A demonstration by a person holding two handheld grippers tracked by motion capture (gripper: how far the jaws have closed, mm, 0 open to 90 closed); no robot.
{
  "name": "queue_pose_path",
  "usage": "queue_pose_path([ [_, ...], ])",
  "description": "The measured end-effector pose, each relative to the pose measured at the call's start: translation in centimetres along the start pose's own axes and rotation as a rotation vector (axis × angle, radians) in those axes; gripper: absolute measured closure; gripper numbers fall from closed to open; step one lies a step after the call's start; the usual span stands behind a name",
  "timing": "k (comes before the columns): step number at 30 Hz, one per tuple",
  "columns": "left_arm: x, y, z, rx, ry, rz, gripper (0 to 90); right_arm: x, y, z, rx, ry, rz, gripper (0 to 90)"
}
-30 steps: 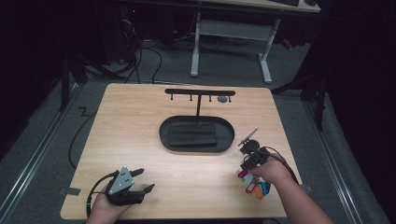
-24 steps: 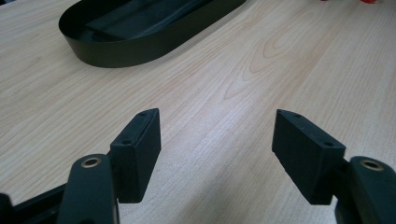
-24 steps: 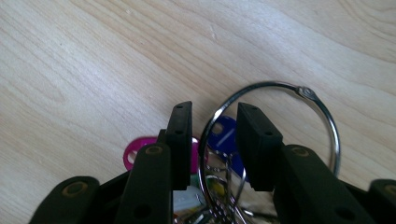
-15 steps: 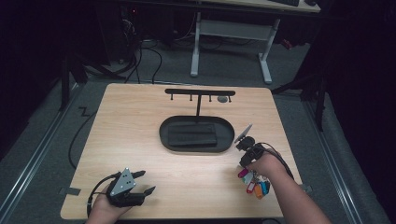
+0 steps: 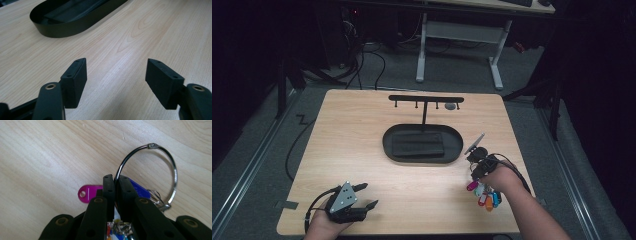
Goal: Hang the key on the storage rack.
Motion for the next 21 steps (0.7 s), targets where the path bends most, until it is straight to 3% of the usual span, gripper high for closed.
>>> queue_pose_path([
  [7,-0.4,0.0,0.6,-0.04,-0.016,-0.018,32.7,-1.6,0.5,0.4,-0.032,0.02,-0.014,86.4],
  [14,-0.1,0.1,0.5,-0.03,-0.012,0.001,32.8,-3.7,1.2,0.3,-0.034,0.03,-0.027,86.8],
  [15,-0.1,0.1,0.5,-0.029,-0.011,0.003,32.8,-4.0,1.2,0.2,-0.056,0.028,-0.036,86.8],
  [18,0.0,0.1,0.5,-0.029,-0.008,0.001,32.9,-5.0,1.6,0.4,-0.031,0.026,-0.033,87.1],
  [21,0.0,0.1,0.5,-0.029,-0.007,-0.002,32.9,-5.9,1.8,0.2,-0.056,0.038,-0.035,87.2],
])
Point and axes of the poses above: each handheld gripper's, and its own axes: x roughly forward along the jaws, y roughly out of its underside, z roughly to its left, the point moved 9 cm from there along x, roughly forward along the jaws, and after that the axes turned 8 degrees about -x, right-handed, at the moved point
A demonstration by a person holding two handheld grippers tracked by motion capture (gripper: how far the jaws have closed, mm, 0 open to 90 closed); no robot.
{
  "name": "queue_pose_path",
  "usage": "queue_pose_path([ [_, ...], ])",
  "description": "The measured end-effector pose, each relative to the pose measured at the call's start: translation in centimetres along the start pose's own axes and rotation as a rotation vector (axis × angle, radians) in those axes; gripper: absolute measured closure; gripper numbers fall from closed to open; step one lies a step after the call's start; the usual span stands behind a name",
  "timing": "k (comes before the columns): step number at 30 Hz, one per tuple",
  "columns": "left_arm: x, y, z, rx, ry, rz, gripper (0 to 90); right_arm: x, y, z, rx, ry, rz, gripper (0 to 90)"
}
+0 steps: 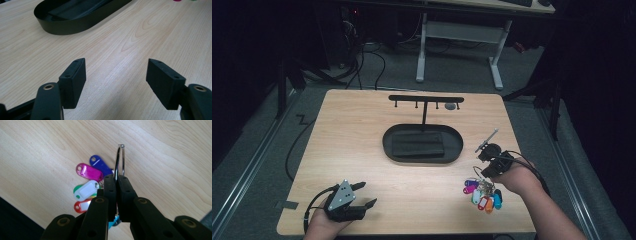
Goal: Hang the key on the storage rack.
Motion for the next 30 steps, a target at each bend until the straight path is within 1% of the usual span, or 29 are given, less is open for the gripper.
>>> queue_pose_path([
  [1,0.0,0.0,0.0,0.0,0.0,0.0,32.9,0.0,0.0,0.0,0.0,0.0,0.0,87.2],
  [2,0.0,0.0,0.0,0.0,0.002,0.0,32.9,-0.3,0.1,0.1,0.013,0.0,0.006,87.2],
  [3,0.0,0.0,0.0,-0.001,0.003,0.001,32.9,-0.6,0.1,0.0,-0.004,0.002,0.003,87.2],
  [4,-0.1,-0.1,0.0,-0.002,0.006,-0.002,32.7,-1.3,0.1,0.1,0.017,0.003,0.01,87.2],
  [5,-0.1,-0.1,-0.1,-0.002,0.007,-0.006,32.7,-1.5,0.1,0.0,-0.006,0.005,0.004,87.2],
  [7,-0.1,-0.2,-0.1,-0.002,0.005,-0.014,32.7,-2.0,0.0,0.1,-0.003,0.002,0.002,87.3],
  [8,-0.2,-0.1,-0.2,0.006,0.004,-0.013,32.7,-2.4,0.0,0.1,-0.005,-0.001,0.002,87.3],
  [10,-0.3,-0.1,-0.1,0.006,0.002,-0.013,32.7,-3.0,-0.1,0.2,-0.002,-0.004,0.015,87.4],
  [12,-0.3,-0.1,-0.1,0.004,0.003,-0.011,32.7,-3.6,-0.2,0.0,-0.027,0.005,0.015,87.5],
  [13,-0.3,-0.1,-0.1,0.004,0.003,-0.011,32.7,-3.6,-0.2,0.0,-0.027,0.005,0.015,87.5],
  [14,-0.2,-0.1,-0.1,0.001,0.002,-0.015,32.7,-4.2,-0.4,0.0,-0.027,0.003,0.004,87.4],
  [15,-0.2,-0.1,-0.1,0.001,0.002,-0.015,32.7,-4.2,-0.4,0.0,-0.027,0.003,0.004,87.4],
  [16,-0.2,0.0,-0.1,0.001,0.004,-0.008,32.7,-4.8,-0.6,0.1,-0.024,0.0,-0.008,87.5],
  [18,-0.2,0.0,-0.1,0.003,0.004,-0.004,32.7,-5.1,-0.7,0.1,-0.023,-0.003,-0.012,87.5],
  [21,-0.2,0.0,0.0,0.001,0.006,-0.004,32.7,-6.0,-0.8,-0.1,-0.011,-0.013,-0.019,87.5],
  [22,-0.1,0.0,0.0,-0.003,0.004,-0.007,32.7,-6.4,-0.8,0.0,0.016,-0.013,-0.01,87.5],
  [23,-0.1,0.1,0.2,-0.005,0.002,-0.003,32.7,-6.9,-1.0,-0.4,-0.011,-0.007,-0.018,87.5],
  [29,-0.2,0.1,0.3,-0.011,0.004,-0.001,32.7,-8.9,-1.8,-0.7,-0.012,0.004,-0.024,87.5],
  [30,-0.2,0.1,0.3,-0.011,0.004,-0.001,32.7,-8.9,-1.8,-0.7,-0.012,0.004,-0.024,87.5],
])
Point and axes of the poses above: each handheld gripper's, and its own axes: x roughly forward along the jaws, y roughly out of its underside, z roughly to its left, the point moved 9 cm from there along x, roughly forward along the jaws, and after that the axes turned 8 degrees about -x, right-handed, at the moved point
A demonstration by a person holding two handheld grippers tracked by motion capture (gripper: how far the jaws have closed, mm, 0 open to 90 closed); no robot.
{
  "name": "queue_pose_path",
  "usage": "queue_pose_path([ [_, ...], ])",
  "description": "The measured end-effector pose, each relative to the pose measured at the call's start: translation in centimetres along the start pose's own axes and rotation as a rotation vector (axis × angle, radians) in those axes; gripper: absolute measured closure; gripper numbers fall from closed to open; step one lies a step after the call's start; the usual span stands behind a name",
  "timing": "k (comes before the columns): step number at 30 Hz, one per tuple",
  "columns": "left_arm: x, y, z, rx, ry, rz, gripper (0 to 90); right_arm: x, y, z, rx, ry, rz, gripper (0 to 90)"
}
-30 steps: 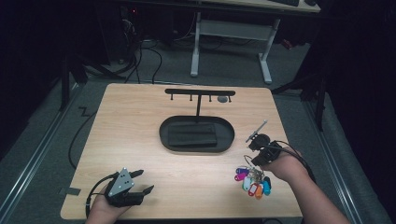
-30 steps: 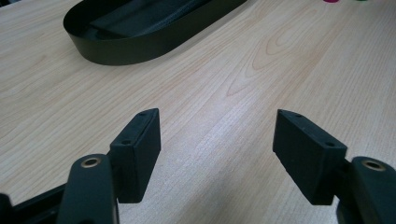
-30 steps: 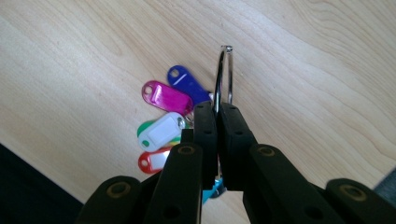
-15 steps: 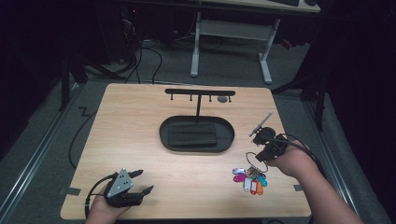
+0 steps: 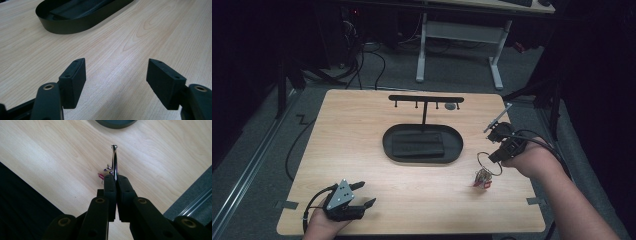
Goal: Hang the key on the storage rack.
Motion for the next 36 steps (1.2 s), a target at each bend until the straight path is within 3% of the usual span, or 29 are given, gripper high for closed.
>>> queue_pose_path([
  [1,0.0,0.0,0.0,0.001,0.001,0.0,32.7,-0.3,-0.1,0.1,0.023,0.0,0.009,87.5],
  [2,0.0,0.0,0.0,0.002,0.0,-0.001,32.7,-0.9,-0.6,-0.2,-0.001,0.013,-0.001,87.5],
  [5,0.1,0.0,-0.1,0.006,0.002,0.003,33.2,-1.7,-1.4,-0.5,-0.008,0.021,-0.004,87.5],
  [12,0.2,-0.1,0.1,-0.008,0.006,0.004,32.1,-2.4,-3.2,-1.0,0.01,0.03,-0.008,87.5],
  [15,0.1,-0.1,0.4,-0.022,0.002,0.001,31.4,-2.4,-4.0,-1.2,0.029,0.022,-0.016,87.6],
  [18,0.1,-0.1,0.6,-0.026,-0.003,-0.003,31.2,-2.3,-4.6,-1.5,0.003,0.026,-0.021,87.6],
  [20,0.1,-0.1,0.7,-0.031,-0.001,-0.004,31.2,-2.2,-5.5,-1.9,0.016,0.034,-0.024,87.6],
  [36,0.2,0.1,0.8,-0.01,-0.018,0.018,31.4,-1.8,-9.8,-3.8,-0.001,0.046,-0.068,87.6],
])
Point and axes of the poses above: each handheld gripper's, and its own axes: x roughly forward along the jaws, y roughly out of its underside, z roughly to its left, the point moved 9 cm from there along x, roughly forward along the jaws, and after that the axes turned 8 degrees about -x, right-handed, at the moved point
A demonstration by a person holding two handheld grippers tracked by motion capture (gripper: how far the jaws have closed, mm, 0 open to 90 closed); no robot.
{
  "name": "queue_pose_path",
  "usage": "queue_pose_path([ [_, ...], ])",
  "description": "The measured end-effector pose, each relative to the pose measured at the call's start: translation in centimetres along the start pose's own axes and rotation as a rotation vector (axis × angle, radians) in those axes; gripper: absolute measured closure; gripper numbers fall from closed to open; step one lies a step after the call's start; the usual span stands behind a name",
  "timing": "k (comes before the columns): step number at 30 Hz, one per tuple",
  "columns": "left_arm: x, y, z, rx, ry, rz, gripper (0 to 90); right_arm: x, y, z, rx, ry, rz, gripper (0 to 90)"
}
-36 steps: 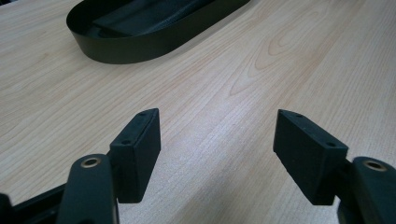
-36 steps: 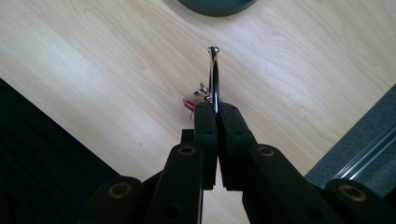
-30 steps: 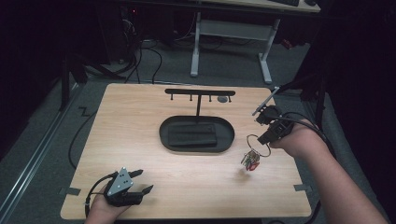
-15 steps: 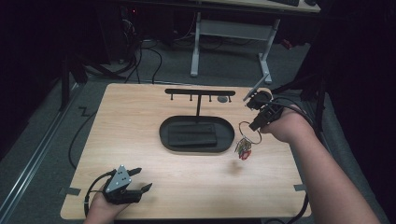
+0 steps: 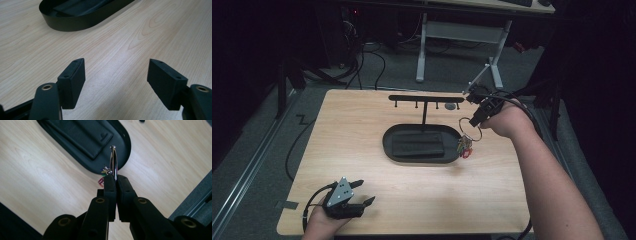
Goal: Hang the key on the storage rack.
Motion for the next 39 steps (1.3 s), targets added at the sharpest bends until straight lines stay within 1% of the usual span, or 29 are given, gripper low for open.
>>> queue_pose_path([
  [2,0.0,0.1,0.2,-0.011,0.001,-0.001,31.5,0.3,-0.7,0.0,0.012,-0.012,-0.007,87.6],
  [3,0.0,0.1,0.2,-0.012,0.001,-0.001,31.5,0.4,-1.0,-0.2,-0.01,-0.009,-0.013,87.6],
  [4,-0.1,0.1,0.3,-0.014,-0.001,-0.004,31.6,0.5,-1.2,-0.1,0.013,-0.012,-0.007,87.6],
  [7,-0.1,0.1,0.3,-0.013,-0.003,-0.003,31.7,0.9,-2.1,-0.6,-0.004,-0.008,-0.01,87.6],
  [9,-0.1,0.1,0.4,-0.012,-0.005,-0.002,31.7,1.1,-2.5,-0.7,0.001,-0.004,-0.008,87.6],
  [10,-0.1,0.1,0.4,-0.01,-0.006,0.0,31.7,1.3,-2.8,-0.9,-0.01,-0.001,-0.009,87.6],
  [13,-0.1,0.1,0.3,-0.01,-0.005,0.0,31.7,1.6,-3.1,-1.1,-0.006,-0.003,-0.007,87.6],
  [14,-0.1,0.1,0.3,-0.009,-0.005,0.0,31.7,1.7,-3.3,-1.0,0.002,-0.003,-0.004,87.6],
  [15,-0.1,0.2,0.3,-0.008,-0.005,0.002,31.7,1.9,-3.5,-1.2,-0.006,-0.002,-0.006,87.6],
  [17,-0.1,0.2,0.3,-0.006,-0.005,0.005,31.7,2.3,-3.9,-1.5,0.005,-0.004,-0.004,87.6],
  [18,-0.2,0.3,0.4,-0.008,-0.006,0.002,31.7,2.4,-4.1,-1.7,-0.001,-0.004,-0.006,87.6],
  [19,-0.2,0.3,0.4,-0.008,-0.006,0.002,31.7,2.6,-4.3,-1.8,0.004,-0.007,-0.006,87.6],
  [20,-0.3,0.3,0.4,-0.009,-0.008,0.001,31.7,2.8,-4.3,-1.9,0.021,-0.009,0.0,87.6],
  [22,-0.4,0.4,0.5,-0.014,-0.01,-0.001,31.8,3.2,-4.5,-2.4,0.013,-0.005,-0.003,87.6],
  [23,-0.5,0.4,0.5,-0.015,-0.009,0.001,31.7,3.3,-4.5,-2.5,0.024,-0.004,-0.001,87.6],
  [24,-0.5,0.4,0.6,-0.016,-0.009,0.001,31.8,3.5,-4.7,-2.9,0.024,-0.003,-0.015,87.5],
  [25,-0.5,0.5,0.6,-0.019,-0.011,-0.001,31.8,3.6,-4.8,-3.0,0.034,-0.005,-0.019,87.5],
  [28,-0.5,0.5,0.6,-0.018,-0.01,0.004,31.8,4.0,-4.8,-3.6,0.047,0.005,-0.014,87.5],
  [33,-0.5,0.6,0.5,-0.015,-0.011,0.003,31.9,4.2,-4.6,-4.2,0.067,0.005,-0.011,87.5],
  [36,-0.4,0.6,0.4,-0.011,-0.008,0.009,31.9,4.3,-4.5,-4.5,0.071,0.008,-0.018,87.4],
  [39,-0.3,0.6,0.4,-0.008,-0.003,0.012,31.9,4.7,-4.4,-4.6,0.069,0.009,-0.008,87.3],
])
Point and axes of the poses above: each handheld gripper's, and its own axes: x roughly forward along the jaws, y roughly out of its underside, z roughly to its left, the point moved 9 cm from there along x, roughly forward along the jaws, and after that the axes turned 8 degrees about -x, right-handed, at the moved point
